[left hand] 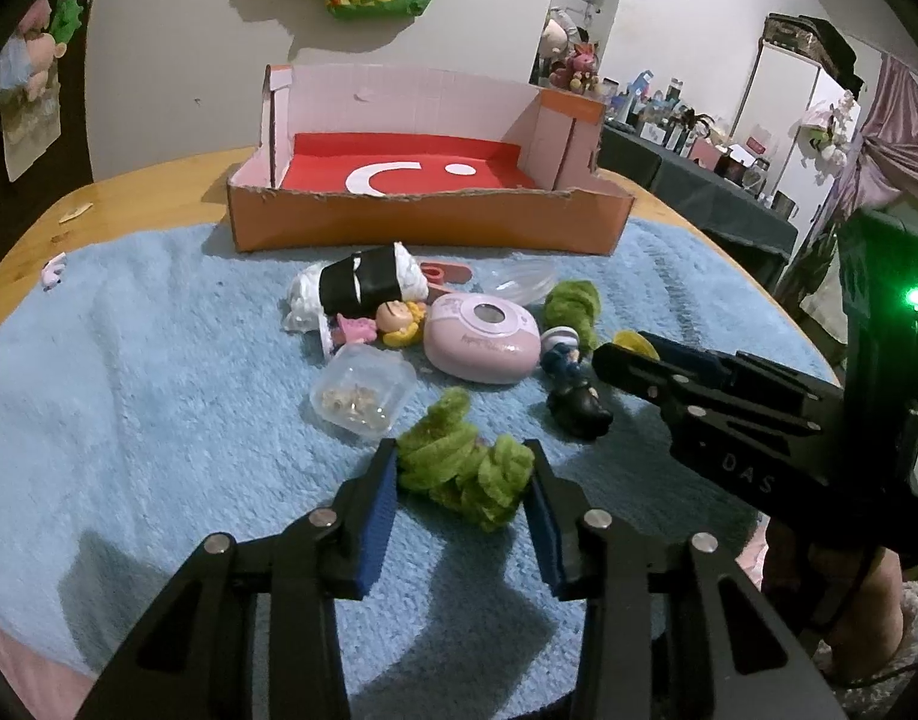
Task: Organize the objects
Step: 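Grasp the green fuzzy bundle with the left tool while the right tool grasps the yellow cap, then carry the green bundle and yellow cap with both tools into the red-lined box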
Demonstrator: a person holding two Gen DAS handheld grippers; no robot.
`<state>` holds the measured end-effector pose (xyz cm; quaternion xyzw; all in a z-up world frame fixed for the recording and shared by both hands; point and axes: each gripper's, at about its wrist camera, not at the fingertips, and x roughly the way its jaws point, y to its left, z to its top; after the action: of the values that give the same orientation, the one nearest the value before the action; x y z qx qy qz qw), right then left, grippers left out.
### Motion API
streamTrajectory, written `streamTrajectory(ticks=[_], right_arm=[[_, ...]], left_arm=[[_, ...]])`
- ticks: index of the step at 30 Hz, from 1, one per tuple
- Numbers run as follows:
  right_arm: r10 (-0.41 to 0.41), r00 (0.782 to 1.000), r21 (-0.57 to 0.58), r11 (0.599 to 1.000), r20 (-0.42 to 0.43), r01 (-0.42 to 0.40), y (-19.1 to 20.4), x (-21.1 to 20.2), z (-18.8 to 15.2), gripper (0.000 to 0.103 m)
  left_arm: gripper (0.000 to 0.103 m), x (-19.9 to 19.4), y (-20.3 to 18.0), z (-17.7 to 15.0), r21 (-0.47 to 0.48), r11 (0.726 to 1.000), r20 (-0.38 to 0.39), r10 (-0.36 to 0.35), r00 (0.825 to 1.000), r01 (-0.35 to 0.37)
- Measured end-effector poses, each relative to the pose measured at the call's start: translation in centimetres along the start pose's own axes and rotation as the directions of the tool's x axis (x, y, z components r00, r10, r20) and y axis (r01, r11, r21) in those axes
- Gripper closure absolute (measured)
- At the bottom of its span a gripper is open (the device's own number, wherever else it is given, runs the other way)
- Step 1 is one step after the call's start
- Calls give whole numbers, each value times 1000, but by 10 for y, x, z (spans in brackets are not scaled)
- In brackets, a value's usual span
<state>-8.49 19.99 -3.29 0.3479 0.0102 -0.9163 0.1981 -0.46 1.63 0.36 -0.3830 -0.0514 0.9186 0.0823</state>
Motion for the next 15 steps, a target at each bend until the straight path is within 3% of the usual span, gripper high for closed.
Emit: streamTrajectory(ticks=[15], right_arm=[[42,999,-21,999,1,-42,15,-13,-1,73]], left_arm=[[62,-6,1,4,7,1000,18,-9,1000,9]])
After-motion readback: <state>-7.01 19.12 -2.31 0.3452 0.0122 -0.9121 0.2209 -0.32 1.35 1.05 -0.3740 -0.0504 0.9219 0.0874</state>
